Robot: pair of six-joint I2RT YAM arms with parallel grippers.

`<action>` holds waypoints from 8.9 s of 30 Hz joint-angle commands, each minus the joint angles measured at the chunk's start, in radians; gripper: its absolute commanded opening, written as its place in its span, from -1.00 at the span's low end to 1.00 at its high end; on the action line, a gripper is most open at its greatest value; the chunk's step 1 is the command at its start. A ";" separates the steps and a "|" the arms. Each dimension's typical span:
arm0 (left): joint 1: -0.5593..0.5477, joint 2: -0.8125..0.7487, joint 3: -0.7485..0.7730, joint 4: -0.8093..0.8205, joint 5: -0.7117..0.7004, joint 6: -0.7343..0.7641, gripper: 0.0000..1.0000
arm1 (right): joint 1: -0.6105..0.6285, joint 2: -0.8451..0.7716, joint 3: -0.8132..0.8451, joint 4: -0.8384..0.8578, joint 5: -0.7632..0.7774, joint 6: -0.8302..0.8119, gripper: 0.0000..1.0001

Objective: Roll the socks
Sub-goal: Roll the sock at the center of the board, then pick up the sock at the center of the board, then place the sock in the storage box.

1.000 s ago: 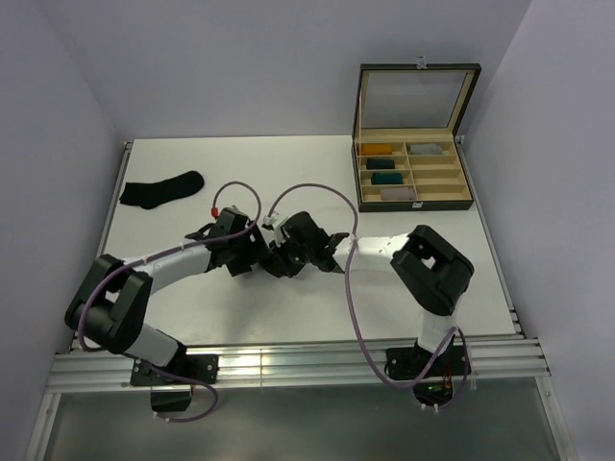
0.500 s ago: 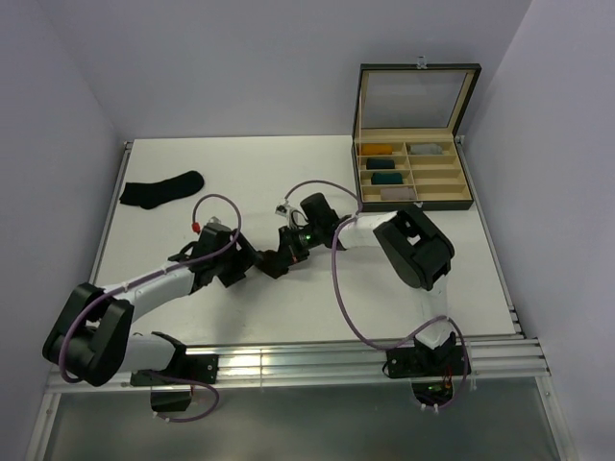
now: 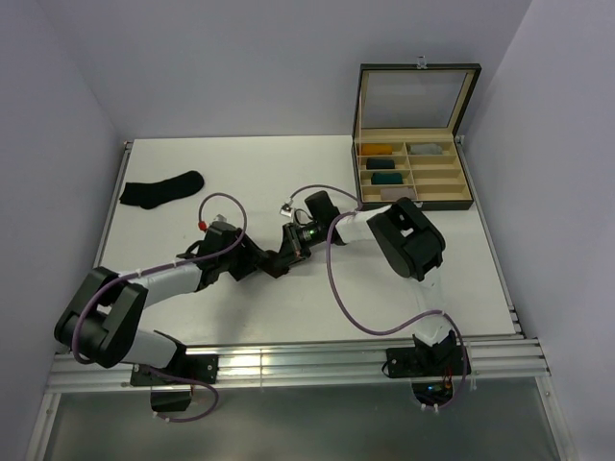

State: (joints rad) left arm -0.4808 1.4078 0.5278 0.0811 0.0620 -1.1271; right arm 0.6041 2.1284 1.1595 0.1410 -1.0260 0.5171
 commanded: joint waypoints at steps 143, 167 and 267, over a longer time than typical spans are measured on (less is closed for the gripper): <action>-0.064 0.184 0.060 0.020 -0.139 0.032 -0.99 | -0.081 -0.044 -0.109 -0.014 0.266 0.066 -0.68; -0.068 0.292 0.345 -0.431 -0.130 0.194 -0.99 | 0.423 -0.464 -0.251 0.103 1.308 -0.569 0.39; 0.512 -0.530 0.288 -0.560 -0.283 0.536 0.99 | -0.596 -0.193 0.580 -0.799 1.417 0.190 -1.00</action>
State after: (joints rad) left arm 0.0330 0.8856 0.8230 -0.4923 -0.1768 -0.6205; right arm 0.0265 1.9057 1.6558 -0.6231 0.4458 0.6609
